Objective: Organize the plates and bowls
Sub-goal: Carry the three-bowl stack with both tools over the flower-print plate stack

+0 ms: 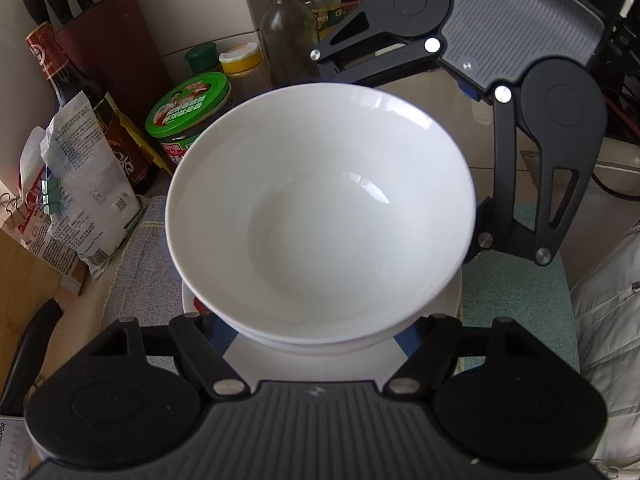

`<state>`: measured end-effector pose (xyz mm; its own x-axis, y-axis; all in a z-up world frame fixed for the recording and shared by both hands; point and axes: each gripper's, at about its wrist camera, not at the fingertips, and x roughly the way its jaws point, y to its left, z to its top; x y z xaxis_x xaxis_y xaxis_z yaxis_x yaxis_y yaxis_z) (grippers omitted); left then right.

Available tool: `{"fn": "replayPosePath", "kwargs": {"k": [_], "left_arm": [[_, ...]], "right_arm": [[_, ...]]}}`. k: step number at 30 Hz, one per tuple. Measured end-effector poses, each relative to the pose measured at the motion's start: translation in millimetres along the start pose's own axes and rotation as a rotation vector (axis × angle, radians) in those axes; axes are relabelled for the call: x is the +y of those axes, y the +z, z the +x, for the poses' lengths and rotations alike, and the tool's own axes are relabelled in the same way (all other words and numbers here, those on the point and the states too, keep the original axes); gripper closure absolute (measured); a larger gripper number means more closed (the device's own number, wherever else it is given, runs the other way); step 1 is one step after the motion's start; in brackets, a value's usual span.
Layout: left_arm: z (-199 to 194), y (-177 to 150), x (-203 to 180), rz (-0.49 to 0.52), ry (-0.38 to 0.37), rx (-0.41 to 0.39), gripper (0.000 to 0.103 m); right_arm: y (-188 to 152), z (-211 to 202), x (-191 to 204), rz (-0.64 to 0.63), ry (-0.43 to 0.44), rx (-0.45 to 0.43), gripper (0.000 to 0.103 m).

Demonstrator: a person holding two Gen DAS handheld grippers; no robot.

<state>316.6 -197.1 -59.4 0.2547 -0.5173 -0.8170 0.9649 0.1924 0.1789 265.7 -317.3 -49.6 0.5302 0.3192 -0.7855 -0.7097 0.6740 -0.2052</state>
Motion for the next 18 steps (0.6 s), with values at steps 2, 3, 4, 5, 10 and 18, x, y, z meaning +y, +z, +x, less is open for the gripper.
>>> {"fn": "replayPosePath", "kwargs": {"k": [2,3,4,5,10,18], "left_arm": [[4,2,3,0.004,-0.004,0.006,0.027],[7,3,5,0.003,-0.007,0.008,0.027],[9,4,6,0.003,-0.009,0.008,0.027],[10,4,7,0.004,-0.008,0.009,0.027],[16,5,12,-0.005,-0.020,0.013,0.027],[23,3,14,-0.031,-0.042,0.019,0.027]], "right_arm": [[-2,2,-1,0.002,-0.002,0.007,0.017],[-4,4,-3,0.005,-0.003,0.008,0.017],[-5,5,-4,0.009,-0.004,0.010,0.017],[-6,7,-5,0.012,-0.005,0.012,0.017],[-8,10,-9,0.020,-0.002,0.019,0.017],[-11,18,-13,0.040,0.013,0.029,0.017]]}}
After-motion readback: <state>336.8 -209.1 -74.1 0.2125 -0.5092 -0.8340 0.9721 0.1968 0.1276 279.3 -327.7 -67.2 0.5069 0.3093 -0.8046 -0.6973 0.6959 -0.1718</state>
